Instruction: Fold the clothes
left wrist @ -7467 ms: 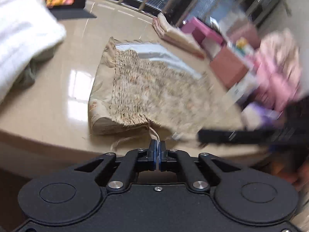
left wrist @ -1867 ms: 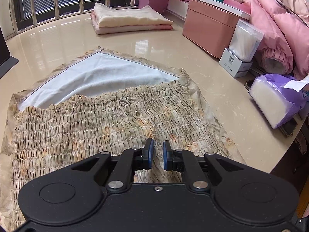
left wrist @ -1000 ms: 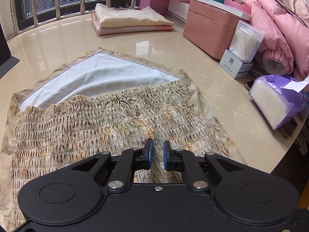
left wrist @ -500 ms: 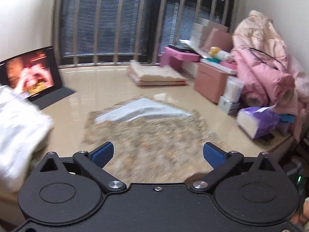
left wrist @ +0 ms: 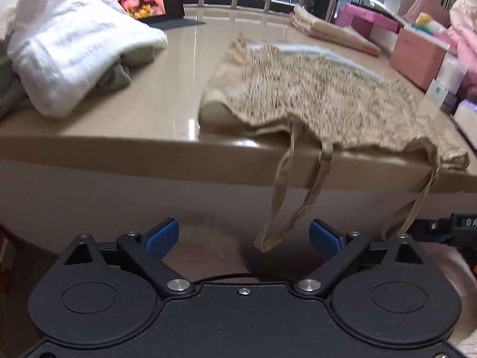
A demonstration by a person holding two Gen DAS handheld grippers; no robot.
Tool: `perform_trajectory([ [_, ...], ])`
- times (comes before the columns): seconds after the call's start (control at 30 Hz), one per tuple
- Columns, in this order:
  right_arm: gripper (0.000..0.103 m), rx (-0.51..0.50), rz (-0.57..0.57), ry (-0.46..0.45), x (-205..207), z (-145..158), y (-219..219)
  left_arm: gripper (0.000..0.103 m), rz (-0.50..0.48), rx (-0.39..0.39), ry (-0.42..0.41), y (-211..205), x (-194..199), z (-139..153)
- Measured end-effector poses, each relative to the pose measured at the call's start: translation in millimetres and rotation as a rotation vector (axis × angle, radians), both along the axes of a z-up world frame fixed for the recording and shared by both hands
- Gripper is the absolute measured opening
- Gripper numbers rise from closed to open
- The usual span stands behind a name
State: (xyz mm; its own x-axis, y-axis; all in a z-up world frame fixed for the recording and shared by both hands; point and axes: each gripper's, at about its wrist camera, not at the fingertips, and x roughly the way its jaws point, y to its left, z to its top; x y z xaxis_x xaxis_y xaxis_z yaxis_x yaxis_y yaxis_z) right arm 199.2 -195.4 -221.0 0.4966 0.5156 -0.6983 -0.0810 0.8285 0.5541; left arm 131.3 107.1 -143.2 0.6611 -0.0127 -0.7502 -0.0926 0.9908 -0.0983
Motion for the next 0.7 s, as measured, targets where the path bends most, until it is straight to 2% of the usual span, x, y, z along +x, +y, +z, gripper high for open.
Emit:
perform_trajectory([
  [0.1, 0.053, -0.004, -0.02, 0.03, 5, -7, 2, 0.081, 0.0, -0.006, 0.027, -2, 7, -14],
  [0.27, 0.053, 0.0, -0.026, 0.045, 15, -18, 11, 0.062, -0.019, -0.114, 0.056, 7, 16, -29],
  [0.33, 0.053, 0.016, -0.014, 0.062, 19, -21, 15, 0.036, -0.041, -0.18, 0.076, 12, 17, -33],
  [0.4, 0.051, 0.032, 0.0, 0.08, 22, -25, 18, 0.018, -0.075, -0.251, 0.089, 16, 17, -34],
  [0.47, 0.037, 0.049, 0.014, 0.098, 25, -28, 22, 0.014, -0.11, -0.287, 0.079, 17, 12, -29],
  [0.5, 0.016, 0.062, 0.024, 0.116, 26, -29, 22, 0.011, -0.127, -0.299, 0.075, 18, 10, -26],
  [0.53, 0.008, 0.077, 0.034, 0.136, 26, -30, 22, 0.011, -0.14, -0.311, 0.073, 18, 7, -22],
  [0.7, 0.001, 0.142, 0.055, 0.081, 12, -4, 6, 0.011, -0.163, -0.416, 0.031, 27, -4, 4],
])
